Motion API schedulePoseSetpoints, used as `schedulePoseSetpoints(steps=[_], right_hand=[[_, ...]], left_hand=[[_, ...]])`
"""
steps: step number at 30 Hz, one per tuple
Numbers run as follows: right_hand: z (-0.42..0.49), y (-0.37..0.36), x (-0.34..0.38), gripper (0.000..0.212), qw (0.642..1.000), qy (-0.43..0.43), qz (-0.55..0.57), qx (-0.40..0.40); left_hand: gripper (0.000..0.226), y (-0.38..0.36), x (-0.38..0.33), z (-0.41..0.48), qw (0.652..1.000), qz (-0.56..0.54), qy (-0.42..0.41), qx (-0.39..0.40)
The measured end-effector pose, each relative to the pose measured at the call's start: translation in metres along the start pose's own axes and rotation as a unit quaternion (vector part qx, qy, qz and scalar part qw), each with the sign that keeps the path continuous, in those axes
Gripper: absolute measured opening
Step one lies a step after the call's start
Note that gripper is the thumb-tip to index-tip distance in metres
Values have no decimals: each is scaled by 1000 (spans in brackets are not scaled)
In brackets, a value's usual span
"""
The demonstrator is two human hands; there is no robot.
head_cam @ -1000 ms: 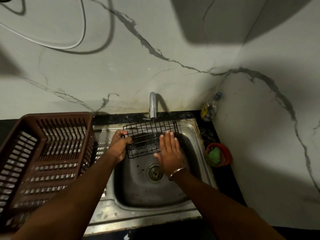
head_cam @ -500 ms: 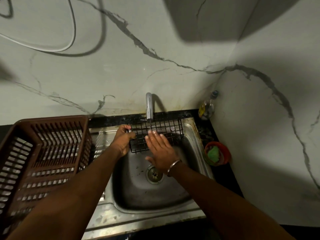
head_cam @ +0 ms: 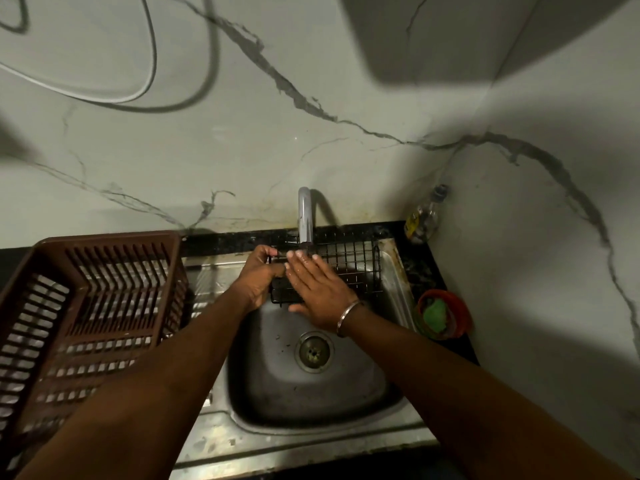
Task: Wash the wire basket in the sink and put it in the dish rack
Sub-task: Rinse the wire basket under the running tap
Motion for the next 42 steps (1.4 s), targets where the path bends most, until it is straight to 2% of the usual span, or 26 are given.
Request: schedulePoseSetpoints(steps=[1, 4, 7, 10, 14, 16, 17, 20, 23, 24, 27, 30, 31, 33, 34, 37, 38, 40, 41, 42], right_hand=[[1, 1, -3, 84, 1000, 0, 3, -2], [7, 2, -24, 85, 997, -78, 13, 8], [11, 2, -11, 83, 1000, 13, -18, -5], [14, 7, -21, 82, 1000, -30, -4, -9], [18, 5, -17, 84, 1000, 8, -8, -15], [17, 8, -32, 83, 999, -29, 8, -16], [16, 8, -31, 83, 1000, -25, 1, -12], [7, -2, -14, 83, 998, 58, -36, -8], [5, -1, -36, 83, 1000, -22, -5, -4], [2, -1, -34, 85, 1000, -16, -8, -5], [-12, -12, -9, 88, 994, 102, -49, -10], [-15, -11, -30, 83, 1000, 16, -18, 6], [-19, -14, -29, 85, 1000, 17, -19, 9], [-31, -20, -14, 89, 995, 90, -46, 12], [-35, -21, -16, 87, 994, 98, -50, 14], [-39, -19, -46, 84, 999, -24, -14, 18], [-42, -23, -45, 87, 999, -17, -20, 22], [-48, -30, -33, 89, 997, 59, -41, 24], [-50, -32, -35, 88, 997, 61, -35, 23], [-49, -30, -45, 86, 999, 20, -22, 19]], left_hand=[[43, -1, 0, 0, 1000, 1, 2, 3], [47, -1, 0, 3, 1000, 3, 1, 5], [46, -2, 3, 6, 1000, -5, 6, 8], [48, -8, 3, 9, 1000, -8, 6, 17], [48, -11, 3, 10, 1000, -15, 6, 26], [49, -10, 2, 13, 999, -27, 3, 26], [49, -9, 2, 14, 999, -32, 3, 25], [49, -9, 4, 16, 999, -40, 4, 27], [49, -10, 1, 18, 998, -55, 4, 36], [49, -7, 2, 20, 998, -56, 4, 33], [49, -4, 3, 22, 999, -42, 8, 31], [50, -7, 3, 23, 999, -41, 0, 30], [50, -5, 4, 23, 999, -44, -2, 25], [50, -4, 8, 21, 999, -42, 1, 25], [49, -2, 10, 21, 999, -37, 4, 28], [48, 17, 14, 19, 1000, -23, 10, 14], [48, 25, 15, 19, 1000, -19, 8, 4], [48, 37, 16, 20, 1000, -9, 2, -7], [48, 41, 17, 22, 1000, -6, 0, -8], [49, 44, 18, 22, 1000, -8, 1, -8]])
Point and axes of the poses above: each hand's wrist, its own z-axis towards the middle knuckle, its own y-axis out of the back of the hand, x = y × z, the point moved 9 cm from there along z, towards the middle knuckle, and after that the axes turned 11 degrees about -z, right-handed, at the moved point
